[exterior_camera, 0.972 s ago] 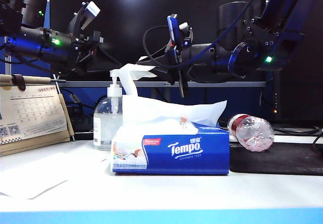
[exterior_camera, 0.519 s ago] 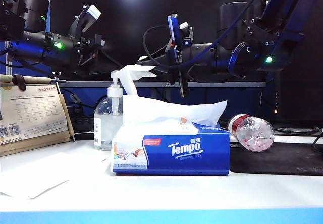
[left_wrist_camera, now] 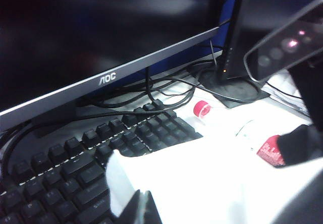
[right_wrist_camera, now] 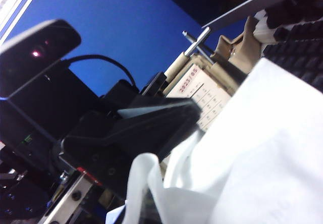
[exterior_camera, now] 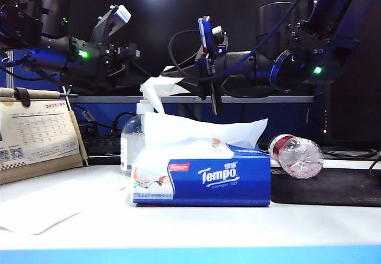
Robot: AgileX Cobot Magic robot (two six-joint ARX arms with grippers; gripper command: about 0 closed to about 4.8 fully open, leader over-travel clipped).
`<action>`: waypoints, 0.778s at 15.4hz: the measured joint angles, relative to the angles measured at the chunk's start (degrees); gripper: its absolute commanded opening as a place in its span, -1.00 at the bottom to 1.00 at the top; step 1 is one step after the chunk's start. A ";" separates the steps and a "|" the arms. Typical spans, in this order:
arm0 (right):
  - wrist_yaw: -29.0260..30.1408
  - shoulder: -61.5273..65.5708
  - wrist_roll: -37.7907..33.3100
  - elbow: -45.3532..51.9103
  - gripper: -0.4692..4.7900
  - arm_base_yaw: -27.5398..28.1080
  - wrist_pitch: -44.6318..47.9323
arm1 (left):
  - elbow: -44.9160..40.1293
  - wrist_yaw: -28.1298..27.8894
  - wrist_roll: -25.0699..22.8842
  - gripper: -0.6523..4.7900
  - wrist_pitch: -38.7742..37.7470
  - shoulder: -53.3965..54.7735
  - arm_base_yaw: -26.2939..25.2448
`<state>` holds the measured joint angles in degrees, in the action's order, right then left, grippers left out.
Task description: Pull out a tissue from the tissue dispenser, then press the switch of the alcohol sanitizer bottle to drop some sanitizer on the paper tissue, and finally place the treated tissue on the table.
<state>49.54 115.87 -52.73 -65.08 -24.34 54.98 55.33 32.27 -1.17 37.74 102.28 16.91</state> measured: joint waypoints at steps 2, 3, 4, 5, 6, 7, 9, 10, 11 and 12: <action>1.53 -0.02 -0.92 0.00 -0.83 0.00 0.00 | 0.00 -0.66 0.81 -0.78 0.04 0.00 -0.15; 1.60 -0.02 -1.22 0.00 -0.83 -0.02 0.00 | 0.00 -0.68 0.85 -0.78 0.02 0.00 -0.15; 1.57 -0.02 -1.31 0.00 -0.83 0.00 0.00 | 0.00 -0.70 0.85 -0.78 -0.04 0.00 -0.15; 1.57 -0.02 -1.33 0.00 -0.83 0.02 0.02 | 0.00 -0.70 0.85 -0.78 -0.17 0.00 -0.15; 1.57 -0.02 -1.36 0.00 -0.83 0.00 0.11 | 0.02 -0.72 0.85 -0.78 -0.48 -0.02 -0.15; 1.57 0.00 -1.42 0.00 -0.83 0.00 0.55 | 0.04 -0.74 0.81 -0.78 -0.70 -0.04 -0.15; 1.57 -0.02 -1.73 0.00 -0.83 0.00 1.31 | 0.11 -0.74 0.79 -0.78 -0.83 0.13 -0.15; 1.57 -0.02 -1.81 0.02 -0.83 0.00 1.29 | 0.28 -0.39 0.81 -0.78 -0.02 1.16 -0.15; 1.57 -0.02 -1.84 0.02 -0.83 0.00 1.29 | 0.44 -0.15 0.85 -0.78 0.79 2.08 -0.22; 1.57 -0.02 -1.86 0.02 -0.83 0.00 1.29 | 0.50 -0.11 0.98 -0.78 1.57 2.60 -0.24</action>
<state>51.11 115.85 -54.59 -65.06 -24.34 56.27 55.83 32.16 -0.19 39.31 104.88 16.67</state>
